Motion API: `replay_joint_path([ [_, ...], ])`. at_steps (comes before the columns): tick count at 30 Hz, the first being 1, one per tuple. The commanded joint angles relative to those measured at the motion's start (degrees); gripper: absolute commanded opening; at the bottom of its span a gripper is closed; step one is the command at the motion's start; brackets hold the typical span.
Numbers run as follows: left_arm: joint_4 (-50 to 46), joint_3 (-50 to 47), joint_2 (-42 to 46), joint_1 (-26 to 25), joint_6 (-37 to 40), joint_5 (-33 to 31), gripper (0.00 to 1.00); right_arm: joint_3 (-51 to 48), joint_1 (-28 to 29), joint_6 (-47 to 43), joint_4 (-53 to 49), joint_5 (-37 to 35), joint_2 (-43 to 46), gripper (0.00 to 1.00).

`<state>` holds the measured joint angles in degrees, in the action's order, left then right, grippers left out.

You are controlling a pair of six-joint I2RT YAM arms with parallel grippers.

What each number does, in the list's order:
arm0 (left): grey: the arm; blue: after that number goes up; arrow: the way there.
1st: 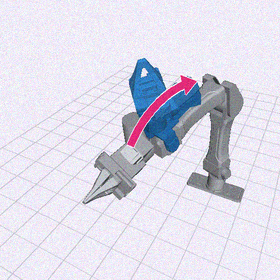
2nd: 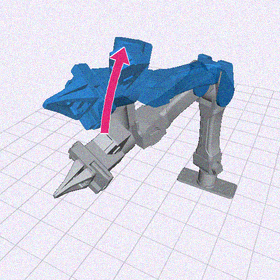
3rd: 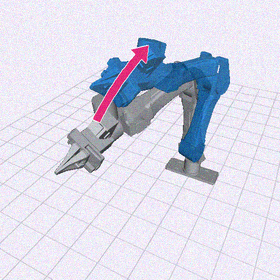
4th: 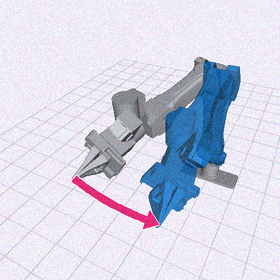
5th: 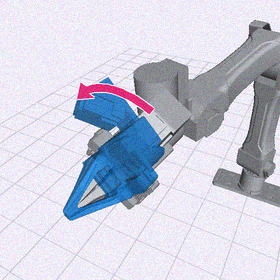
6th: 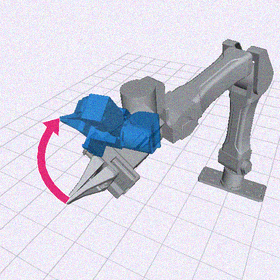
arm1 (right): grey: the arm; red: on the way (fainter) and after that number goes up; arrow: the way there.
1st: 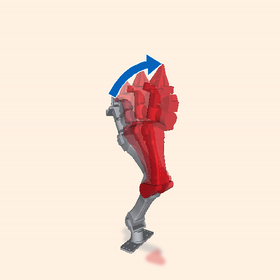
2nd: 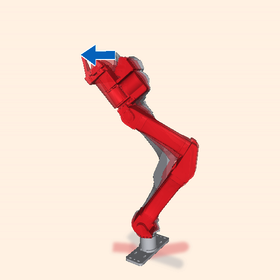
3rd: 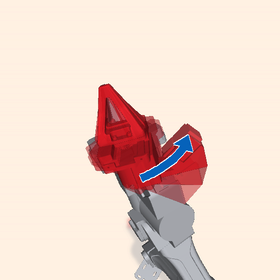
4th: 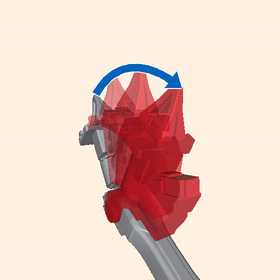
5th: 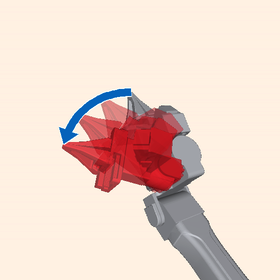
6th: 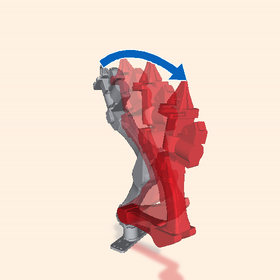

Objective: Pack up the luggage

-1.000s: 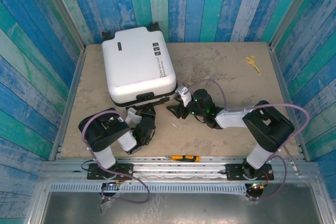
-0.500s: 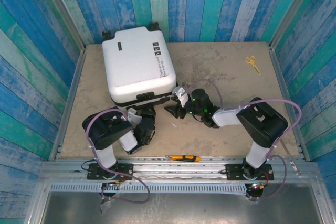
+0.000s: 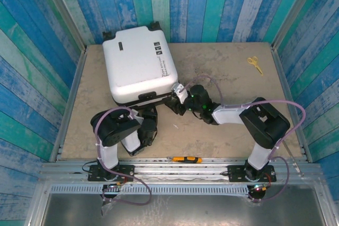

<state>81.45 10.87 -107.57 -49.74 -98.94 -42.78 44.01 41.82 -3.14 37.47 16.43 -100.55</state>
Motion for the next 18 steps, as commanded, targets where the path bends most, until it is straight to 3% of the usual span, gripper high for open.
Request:
replay_joint_path([
  [1, -17.7, -1.3, -4.9, -1.1, 2.1, 9.1, 0.00, 2.5, 0.8, -0.8, 1.7, -6.6, -2.0, 0.52],
  [12, -10.2, -0.6, -15.0, -1.1, 0.3, 11.9, 0.00, 5.9, 6.4, 7.1, 8.5, -28.0, -10.1, 0.43],
  [18, -7.2, -1.4, -18.7, -1.2, -0.8, 12.6, 0.00, 9.5, 7.9, 10.0, 6.0, -37.7, -10.6, 0.29],
])
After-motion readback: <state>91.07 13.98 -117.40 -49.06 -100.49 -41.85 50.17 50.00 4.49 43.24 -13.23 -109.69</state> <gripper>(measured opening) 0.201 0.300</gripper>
